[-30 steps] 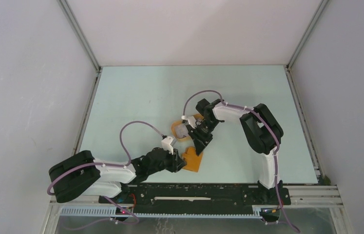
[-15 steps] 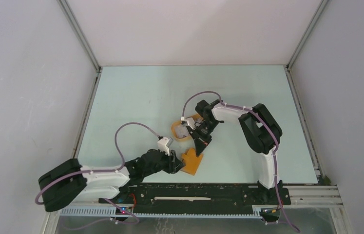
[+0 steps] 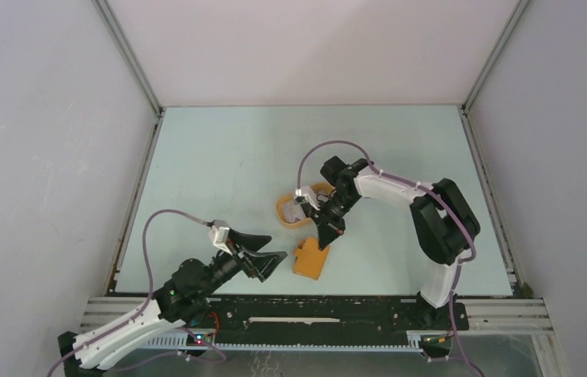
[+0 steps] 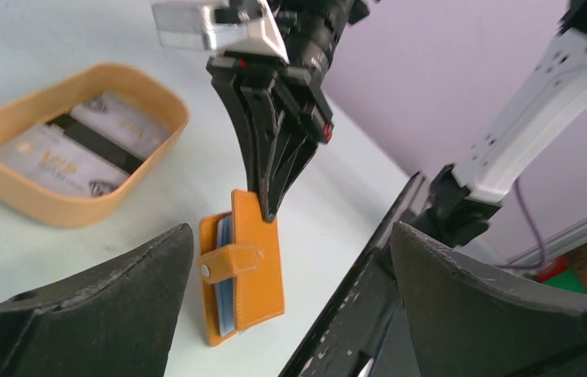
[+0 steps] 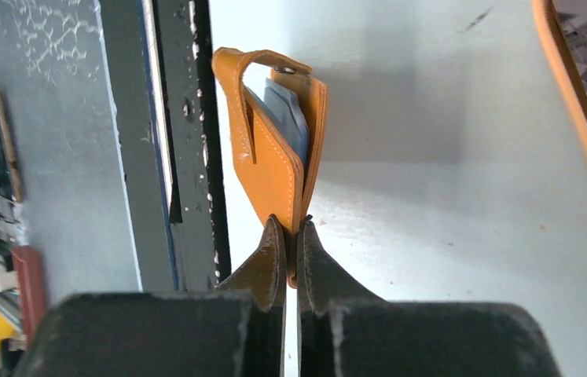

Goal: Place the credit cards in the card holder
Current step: Turn over the card holder at the center of the board.

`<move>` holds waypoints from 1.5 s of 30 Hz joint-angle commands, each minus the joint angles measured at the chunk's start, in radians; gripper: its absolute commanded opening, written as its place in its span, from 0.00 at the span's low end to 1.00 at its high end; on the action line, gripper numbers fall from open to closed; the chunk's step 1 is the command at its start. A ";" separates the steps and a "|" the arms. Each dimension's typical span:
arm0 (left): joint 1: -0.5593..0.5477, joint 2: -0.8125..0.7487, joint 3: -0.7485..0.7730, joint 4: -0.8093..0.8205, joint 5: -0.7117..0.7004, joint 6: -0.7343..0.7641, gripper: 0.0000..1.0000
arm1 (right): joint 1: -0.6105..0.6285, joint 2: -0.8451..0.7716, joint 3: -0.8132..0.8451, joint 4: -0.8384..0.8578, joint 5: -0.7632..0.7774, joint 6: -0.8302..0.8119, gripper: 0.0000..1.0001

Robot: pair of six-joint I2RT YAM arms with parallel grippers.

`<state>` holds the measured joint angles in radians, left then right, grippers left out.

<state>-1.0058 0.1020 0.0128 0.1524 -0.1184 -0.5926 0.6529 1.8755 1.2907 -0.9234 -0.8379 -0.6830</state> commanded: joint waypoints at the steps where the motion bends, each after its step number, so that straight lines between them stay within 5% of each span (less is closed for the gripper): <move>1: 0.009 -0.135 -0.156 -0.064 0.040 0.016 1.00 | 0.006 -0.128 -0.033 -0.013 -0.027 -0.152 0.00; 5: 0.008 -0.084 -0.167 -0.006 0.058 0.030 1.00 | 0.005 -0.160 -0.036 -0.039 -0.061 -0.189 0.00; 13: 0.009 0.292 -0.158 0.310 0.108 0.046 1.00 | -0.015 -0.201 -0.036 -0.051 -0.075 -0.210 0.00; 26: 0.009 0.739 -0.035 0.555 0.235 0.071 0.99 | -0.068 -0.229 -0.018 -0.083 -0.171 -0.204 0.00; 34: 0.009 0.880 0.014 0.668 0.292 0.048 0.80 | -0.081 -0.226 -0.014 -0.076 -0.190 -0.184 0.00; 45: 0.009 1.008 0.068 0.786 0.346 -0.017 0.71 | -0.074 -0.218 -0.014 -0.057 -0.157 -0.161 0.00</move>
<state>-1.0012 1.0920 0.0208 0.8341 0.1947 -0.5785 0.5762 1.6939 1.2526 -0.9897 -0.9752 -0.8577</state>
